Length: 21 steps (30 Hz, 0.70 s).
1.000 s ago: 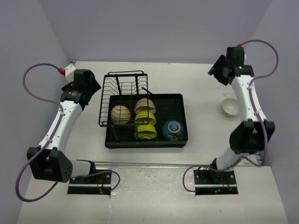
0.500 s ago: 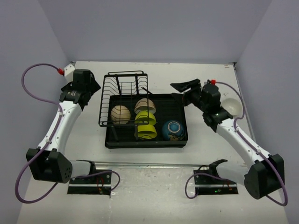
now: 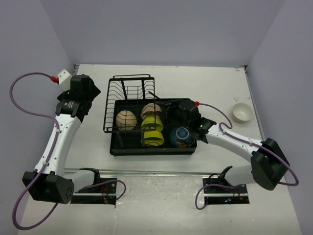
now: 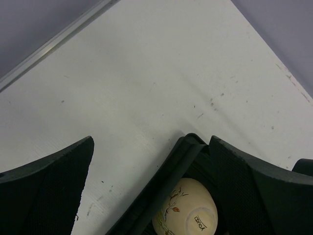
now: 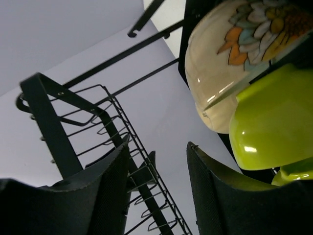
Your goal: Unload the bowls from the dish rack
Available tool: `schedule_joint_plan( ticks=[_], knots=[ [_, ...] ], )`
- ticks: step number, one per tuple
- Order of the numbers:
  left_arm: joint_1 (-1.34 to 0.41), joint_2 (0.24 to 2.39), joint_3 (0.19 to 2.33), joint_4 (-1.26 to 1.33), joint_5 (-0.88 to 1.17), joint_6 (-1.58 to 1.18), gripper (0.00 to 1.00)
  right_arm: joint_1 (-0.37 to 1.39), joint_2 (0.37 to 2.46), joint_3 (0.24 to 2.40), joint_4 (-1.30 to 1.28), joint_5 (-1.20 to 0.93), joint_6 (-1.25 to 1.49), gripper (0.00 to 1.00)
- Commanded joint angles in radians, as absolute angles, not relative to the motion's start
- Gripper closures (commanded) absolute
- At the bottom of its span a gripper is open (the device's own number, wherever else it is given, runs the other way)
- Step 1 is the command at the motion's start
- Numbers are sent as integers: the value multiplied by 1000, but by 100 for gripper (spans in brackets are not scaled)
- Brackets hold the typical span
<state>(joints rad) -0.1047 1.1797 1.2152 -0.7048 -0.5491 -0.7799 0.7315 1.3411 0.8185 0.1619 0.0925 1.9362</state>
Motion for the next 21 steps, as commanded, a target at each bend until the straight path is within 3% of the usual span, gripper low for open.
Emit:
schedule_joint_plan(
  ticks=[1, 8, 21],
  knots=[
    [-98, 1154, 1229, -724, -597, -824, 0, 784, 1362, 920, 51, 202, 2098, 50],
    [-98, 1141, 1241, -730, -606, -819, 0, 813, 1387, 931, -25, 245, 2137, 58],
    [-97, 1152, 1238, -710, -589, -808, 0, 815, 1410, 861, 32, 275, 2123, 54]
  ],
)
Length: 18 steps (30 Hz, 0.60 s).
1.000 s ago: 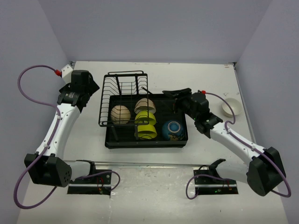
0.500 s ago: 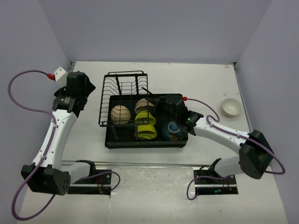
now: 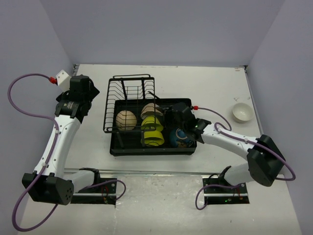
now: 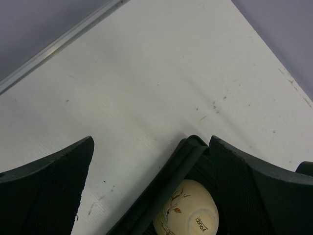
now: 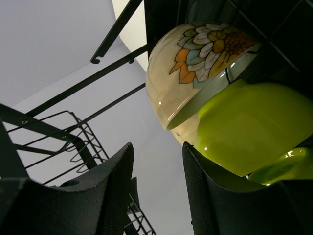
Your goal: Unload the bowls from the dish rack
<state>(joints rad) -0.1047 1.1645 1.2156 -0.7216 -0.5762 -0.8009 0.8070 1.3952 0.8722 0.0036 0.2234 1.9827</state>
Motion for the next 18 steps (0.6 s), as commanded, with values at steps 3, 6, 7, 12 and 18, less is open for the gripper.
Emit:
schedule_joint_plan(
  ticks=[3, 6, 7, 12, 18],
  knots=[
    [-97, 1160, 1246, -710, -586, -805, 0, 815, 1428, 853, 55, 273, 2120, 53],
    [-97, 1161, 1250, -710, -583, -807, 0, 813, 1446, 851, 90, 275, 2111, 53],
    [-97, 1161, 1252, -709, -581, -807, 0, 813, 1462, 857, 92, 276, 2112, 53],
    [-97, 1161, 1250, -712, -580, -807, 0, 811, 1520, 873, 149, 281, 2108, 53],
    [-97, 1157, 1249, -715, -584, -801, 0, 810, 1566, 874, 185, 307, 2131, 55]
  ],
)
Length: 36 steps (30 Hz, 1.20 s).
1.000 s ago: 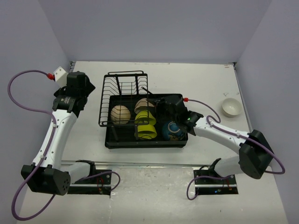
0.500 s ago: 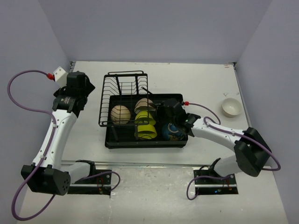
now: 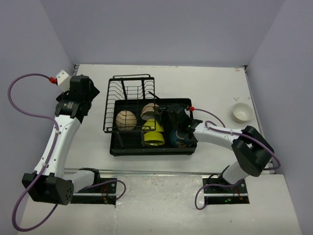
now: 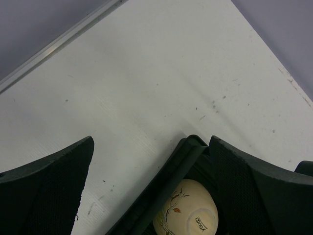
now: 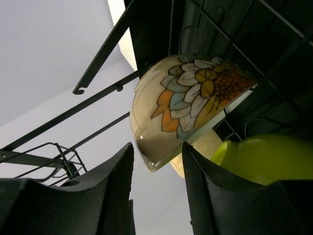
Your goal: Unload the bowls from the dish rack
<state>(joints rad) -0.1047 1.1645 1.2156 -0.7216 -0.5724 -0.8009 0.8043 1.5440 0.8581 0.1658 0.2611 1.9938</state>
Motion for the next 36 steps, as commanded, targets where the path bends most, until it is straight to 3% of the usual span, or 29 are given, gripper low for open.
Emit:
schedule_joint_plan(
  ticks=[1, 7, 15, 22, 36],
  knots=[
    [-98, 1157, 1249, -713, -583, -801, 0, 810, 1572, 876, 190, 308, 2131, 55],
    [-97, 1161, 1244, -709, -571, -801, 0, 807, 1588, 887, 192, 318, 2129, 64],
    [-97, 1167, 1247, -704, -569, -793, 0, 776, 1600, 888, 184, 305, 2138, 100],
    [-98, 1183, 1255, -699, -563, -793, 0, 767, 1600, 870, 221, 288, 2135, 100],
    [-97, 1200, 1216, -661, -554, -798, 0, 764, 1663, 660, 761, 313, 2111, 100]
  ],
)
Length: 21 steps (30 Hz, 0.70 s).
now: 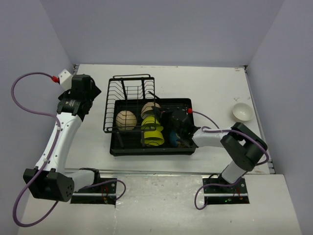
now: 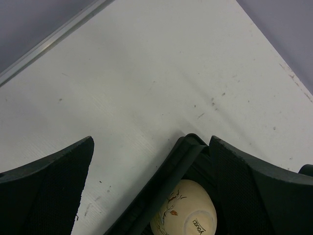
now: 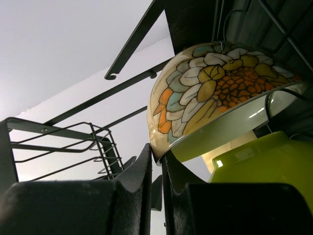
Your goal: Unload the bowls from the dish rack
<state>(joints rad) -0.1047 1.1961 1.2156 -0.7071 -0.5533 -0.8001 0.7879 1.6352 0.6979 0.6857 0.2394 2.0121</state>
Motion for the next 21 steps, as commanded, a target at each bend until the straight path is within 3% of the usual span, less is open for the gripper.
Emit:
schedule_joint_plan(
  ticks=[1, 12, 21],
  knots=[
    [-97, 1201, 1213, -660, -552, -799, 0, 764, 1661, 654, 779, 314, 2103, 100],
    [-98, 1207, 1192, -635, -546, -807, 0, 762, 1689, 597, 1009, 291, 2033, 100],
    [-98, 1206, 1203, -635, -557, -807, 0, 746, 1721, 683, 1069, 261, 1942, 100]
  ],
)
